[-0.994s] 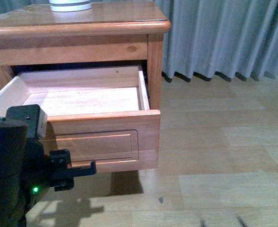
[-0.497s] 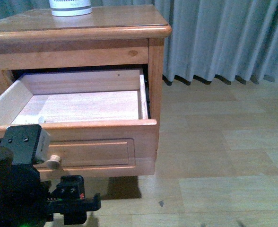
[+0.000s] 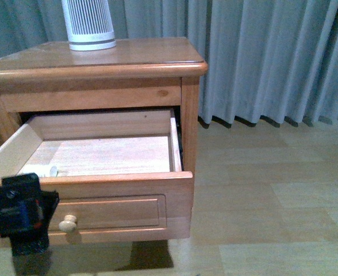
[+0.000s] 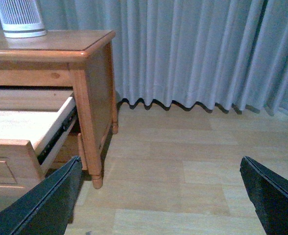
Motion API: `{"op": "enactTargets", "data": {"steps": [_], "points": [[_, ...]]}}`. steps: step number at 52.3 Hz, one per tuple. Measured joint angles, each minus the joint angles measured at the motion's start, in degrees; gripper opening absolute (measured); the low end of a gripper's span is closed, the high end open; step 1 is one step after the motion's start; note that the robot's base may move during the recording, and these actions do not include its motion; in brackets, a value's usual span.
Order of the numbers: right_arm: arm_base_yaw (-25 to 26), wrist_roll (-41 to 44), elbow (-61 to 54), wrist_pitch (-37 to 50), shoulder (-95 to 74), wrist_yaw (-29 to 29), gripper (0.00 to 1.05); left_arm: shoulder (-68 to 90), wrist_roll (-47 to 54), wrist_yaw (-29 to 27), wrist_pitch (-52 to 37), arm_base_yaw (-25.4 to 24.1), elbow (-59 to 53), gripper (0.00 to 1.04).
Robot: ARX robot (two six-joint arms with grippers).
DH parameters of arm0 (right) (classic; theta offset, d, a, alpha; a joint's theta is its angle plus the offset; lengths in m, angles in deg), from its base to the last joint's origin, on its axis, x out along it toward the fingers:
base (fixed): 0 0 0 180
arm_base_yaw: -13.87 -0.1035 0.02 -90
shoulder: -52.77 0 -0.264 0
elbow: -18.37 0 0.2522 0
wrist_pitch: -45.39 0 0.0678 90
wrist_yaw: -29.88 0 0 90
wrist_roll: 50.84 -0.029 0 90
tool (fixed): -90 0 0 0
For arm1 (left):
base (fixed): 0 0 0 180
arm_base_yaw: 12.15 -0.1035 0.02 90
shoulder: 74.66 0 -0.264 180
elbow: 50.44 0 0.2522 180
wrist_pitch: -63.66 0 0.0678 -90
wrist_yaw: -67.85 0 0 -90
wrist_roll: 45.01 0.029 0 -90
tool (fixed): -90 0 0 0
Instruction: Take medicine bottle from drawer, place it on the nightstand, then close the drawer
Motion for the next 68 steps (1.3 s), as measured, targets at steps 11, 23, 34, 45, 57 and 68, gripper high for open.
{"op": "enactTargets", "data": {"steps": [11,23,34,45,57,68], "points": [[0.0,0.0,0.0,0.0,0.0,-0.02,0.98,-18.51,10.97,-13.62,-13.0,-1.09,-6.84,0.61],[-0.04,0.0,0.0,0.0,0.0,0.22,0.98,-25.0,12.92,-8.7,-12.37,-5.29,-14.29,0.18],[-0.04,0.0,0.0,0.0,0.02,0.22,0.98,-31.58,13.2,-6.01,-9.55,-8.44,-18.29,0.03],[-0.04,0.0,0.0,0.0,0.02,-0.2,0.98,-37.66,13.25,-0.92,-5.79,-13.79,-20.63,0.03],[-0.04,0.0,0.0,0.0,0.02,-0.22,0.98,-43.43,13.25,-0.92,-1.73,-13.94,-22.12,0.03],[-0.04,0.0,0.0,0.0,0.02,0.0,0.98,-47.76,13.25,-0.74,-0.02,-13.97,-24.11,0.03]]}}
